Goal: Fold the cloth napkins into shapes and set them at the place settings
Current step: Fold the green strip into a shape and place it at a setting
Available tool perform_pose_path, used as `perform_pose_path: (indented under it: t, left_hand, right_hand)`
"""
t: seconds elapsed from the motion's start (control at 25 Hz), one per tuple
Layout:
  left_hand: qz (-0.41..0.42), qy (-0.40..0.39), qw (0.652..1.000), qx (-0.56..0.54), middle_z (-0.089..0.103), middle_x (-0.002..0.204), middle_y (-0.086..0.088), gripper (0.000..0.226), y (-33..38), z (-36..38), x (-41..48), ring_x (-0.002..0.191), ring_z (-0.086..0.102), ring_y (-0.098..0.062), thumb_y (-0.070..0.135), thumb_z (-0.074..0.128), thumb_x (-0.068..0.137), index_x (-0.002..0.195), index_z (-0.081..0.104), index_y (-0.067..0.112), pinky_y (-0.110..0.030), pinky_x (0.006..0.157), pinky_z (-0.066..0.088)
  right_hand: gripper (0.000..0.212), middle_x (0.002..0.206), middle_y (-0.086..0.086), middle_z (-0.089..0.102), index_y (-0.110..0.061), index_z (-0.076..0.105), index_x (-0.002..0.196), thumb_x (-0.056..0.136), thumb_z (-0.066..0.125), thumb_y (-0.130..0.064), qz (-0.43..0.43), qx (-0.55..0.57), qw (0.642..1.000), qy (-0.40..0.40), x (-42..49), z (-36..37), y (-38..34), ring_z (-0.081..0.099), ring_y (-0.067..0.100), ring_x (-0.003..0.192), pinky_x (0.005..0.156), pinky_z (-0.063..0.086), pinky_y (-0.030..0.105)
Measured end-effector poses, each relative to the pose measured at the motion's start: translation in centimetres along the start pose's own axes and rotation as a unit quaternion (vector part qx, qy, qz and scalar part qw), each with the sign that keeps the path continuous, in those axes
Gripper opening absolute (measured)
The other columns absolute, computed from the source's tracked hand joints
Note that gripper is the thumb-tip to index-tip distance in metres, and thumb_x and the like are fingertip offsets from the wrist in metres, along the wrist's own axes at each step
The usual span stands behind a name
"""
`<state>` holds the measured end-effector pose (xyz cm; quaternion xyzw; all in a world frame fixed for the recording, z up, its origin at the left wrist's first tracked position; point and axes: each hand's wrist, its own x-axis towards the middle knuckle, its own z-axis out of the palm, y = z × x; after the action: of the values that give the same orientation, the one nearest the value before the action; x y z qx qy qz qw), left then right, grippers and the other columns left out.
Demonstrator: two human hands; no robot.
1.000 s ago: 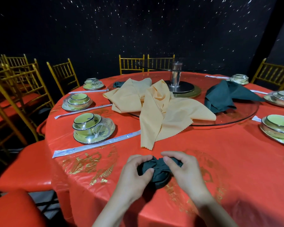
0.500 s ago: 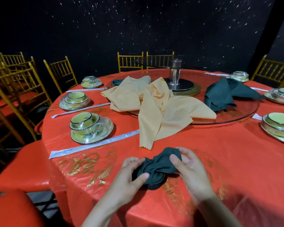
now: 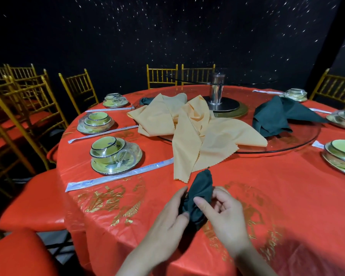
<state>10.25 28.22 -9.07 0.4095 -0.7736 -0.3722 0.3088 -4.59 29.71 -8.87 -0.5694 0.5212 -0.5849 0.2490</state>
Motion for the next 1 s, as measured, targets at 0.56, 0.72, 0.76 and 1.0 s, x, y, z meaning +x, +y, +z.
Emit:
perform_pose_path:
  t: [0.56, 0.72, 0.76, 1.0]
  left_hand:
    - [0.051, 0.005, 0.983, 0.178, 0.028, 0.141, 0.01, 0.09, -1.0, 1.7, 0.6, 0.134, 0.024, -0.004, 0.048, 0.056, 0.085, 0.15, -0.003, 0.024, -0.023, 0.112, 0.022]
    - [0.011, -0.016, 0.989, 0.144, 0.026, 0.142, 0.016, 0.095, -0.8, 1.4, 0.8, 0.135, 0.019, 0.002, 0.079, 0.025, 0.073, 0.15, 0.005, 0.027, -0.024, 0.114, 0.018]
    - [0.01, -0.007, 0.99, 0.144, 0.027, 0.145, 0.014, 0.091, -0.9, 1.5, 0.8, 0.137, 0.02, -0.001, 0.077, 0.019, 0.075, 0.15, 0.007, 0.027, -0.025, 0.114, 0.018]
    - [0.003, -0.017, 0.986, 0.164, 0.025, 0.148, 0.01, 0.089, -1.0, 1.7, 0.9, 0.139, 0.02, -0.004, 0.074, 0.018, 0.077, 0.15, 0.001, 0.026, -0.029, 0.114, 0.019]
  right_hand:
    - [0.034, 0.052, 0.014, 0.056, -0.018, 0.042, 0.065, 0.071, 0.068, -0.039, 0.107, -0.07, 0.992, 0.014, -2.1, -3.0, 2.6, 0.059, 0.008, 0.047, 0.05, 0.04, 0.031]
    - [0.028, 0.053, -0.001, 0.052, -0.023, 0.052, 0.073, 0.057, 0.07, -0.036, 0.164, -0.024, 0.985, -0.057, -1.6, -2.6, 2.9, 0.046, 0.017, 0.051, 0.052, 0.039, 0.033]
    - [0.028, 0.059, 0.002, 0.061, -0.02, 0.053, 0.081, 0.063, 0.074, -0.025, 0.174, 0.024, 0.982, -0.071, -1.0, -2.7, 2.2, 0.052, 0.018, 0.053, 0.056, 0.043, 0.032]
    - [0.045, 0.064, -0.008, 0.049, -0.019, 0.052, 0.07, 0.079, 0.054, -0.063, 0.201, -0.211, 0.95, -0.116, 7.0, -3.4, -2.7, 0.05, 0.017, 0.066, 0.063, 0.037, 0.029]
